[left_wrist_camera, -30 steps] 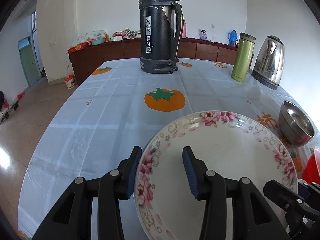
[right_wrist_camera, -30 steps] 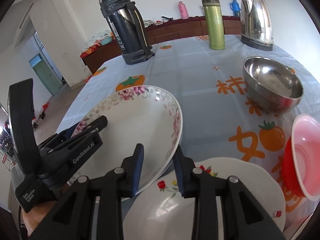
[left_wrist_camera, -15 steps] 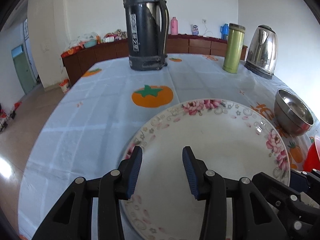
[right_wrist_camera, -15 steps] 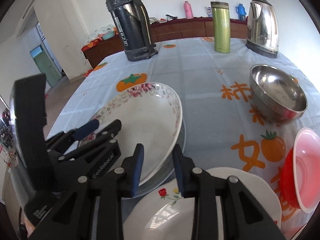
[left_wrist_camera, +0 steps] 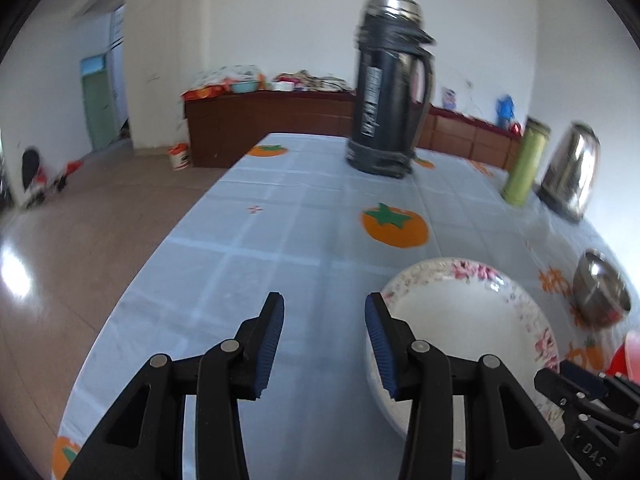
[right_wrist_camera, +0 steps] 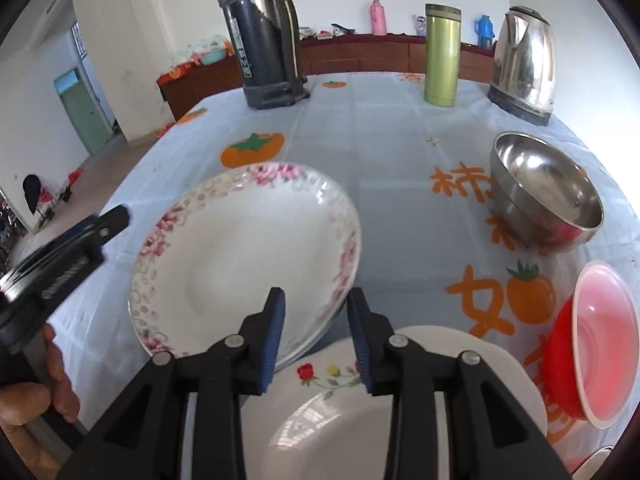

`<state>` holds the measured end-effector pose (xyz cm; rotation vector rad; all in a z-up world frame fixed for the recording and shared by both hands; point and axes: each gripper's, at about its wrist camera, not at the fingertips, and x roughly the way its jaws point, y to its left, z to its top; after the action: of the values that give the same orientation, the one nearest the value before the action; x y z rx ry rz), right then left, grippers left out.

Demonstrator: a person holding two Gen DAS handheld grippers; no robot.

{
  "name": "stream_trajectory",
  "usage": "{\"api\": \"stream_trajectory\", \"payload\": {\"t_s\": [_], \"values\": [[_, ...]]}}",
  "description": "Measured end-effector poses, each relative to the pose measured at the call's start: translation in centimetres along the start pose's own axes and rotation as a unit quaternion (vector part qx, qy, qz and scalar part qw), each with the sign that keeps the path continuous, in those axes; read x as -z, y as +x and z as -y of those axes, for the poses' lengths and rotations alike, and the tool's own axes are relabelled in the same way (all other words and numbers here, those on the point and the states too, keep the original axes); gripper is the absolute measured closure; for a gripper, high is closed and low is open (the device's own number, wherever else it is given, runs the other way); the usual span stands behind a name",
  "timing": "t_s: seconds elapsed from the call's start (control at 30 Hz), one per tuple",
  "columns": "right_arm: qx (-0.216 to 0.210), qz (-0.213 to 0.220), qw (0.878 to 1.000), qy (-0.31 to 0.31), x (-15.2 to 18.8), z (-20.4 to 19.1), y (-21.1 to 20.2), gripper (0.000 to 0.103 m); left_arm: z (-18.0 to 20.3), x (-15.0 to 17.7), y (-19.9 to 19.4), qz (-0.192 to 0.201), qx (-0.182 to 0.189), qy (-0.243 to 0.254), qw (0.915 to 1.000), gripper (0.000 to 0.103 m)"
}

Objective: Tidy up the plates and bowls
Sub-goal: 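Withdraw the left tool and move it toward the red-flower plate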

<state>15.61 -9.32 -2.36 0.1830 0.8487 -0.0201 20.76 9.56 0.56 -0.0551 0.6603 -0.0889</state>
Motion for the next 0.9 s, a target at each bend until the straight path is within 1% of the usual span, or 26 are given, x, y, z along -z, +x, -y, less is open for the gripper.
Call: {"api": "stream_trajectory", "payload": {"t_s": [0.07,0.13,0.23,0.3,0.4,0.47,0.53,0.6,0.73,0.83,0.9], "values": [[0.009,0.0,1.0,-0.01,0.1,-0.3,0.0,0.069,-1.0,0.2,-0.5,0.002,-0.001,-0.02,0.9998,0.058],[0.005,0.003,1.0,-0.005,0.1,-0.1,0.0,0.069,-1.8,0.7,-1.1,0.005,-0.007,-0.036,0.9993,0.058],[-0.005,0.034,0.999,0.024,0.2,0.8,-1.1,0.069,-2.1,1.8,-1.6,0.004,-0.019,-0.051,0.9985,0.058],[-0.011,0.053,0.998,0.031,0.3,1.0,-2.0,0.069,-1.7,2.6,-1.8,-0.002,-0.012,-0.054,0.9985,0.058],[-0.023,0.09,0.995,0.041,0.7,1.2,-3.6,0.069,-0.6,3.4,-2.2,-0.005,-0.001,-0.043,0.9991,0.058],[-0.033,0.115,0.992,0.043,0.9,1.0,-4.7,0.063,0.5,4.1,-2.8,-0.001,0.009,-0.031,0.9995,0.058],[-0.042,0.144,0.987,0.048,1.4,0.9,-6.0,0.056,1.3,4.5,-3.3,-0.002,0.019,-0.02,0.9996,0.058],[-0.046,0.169,0.983,0.051,2.1,0.9,-7.2,0.054,2.2,5.1,-3.6,-0.004,0.03,-0.007,0.9995,0.058],[-0.042,0.186,0.979,0.071,3.9,1.8,-8.4,0.049,3.4,5.7,-3.9,-0.01,0.039,0.009,0.9992,0.058],[-0.044,0.193,0.976,0.09,5.1,2.9,-9.1,0.048,4.0,5.9,-4.5,-0.005,0.044,0.018,0.9988,0.058],[-0.042,0.206,0.973,0.095,5.6,3.3,-9.9,0.048,4.3,6.1,-4.7,-0.004,0.043,0.023,0.9988,0.058]]}}
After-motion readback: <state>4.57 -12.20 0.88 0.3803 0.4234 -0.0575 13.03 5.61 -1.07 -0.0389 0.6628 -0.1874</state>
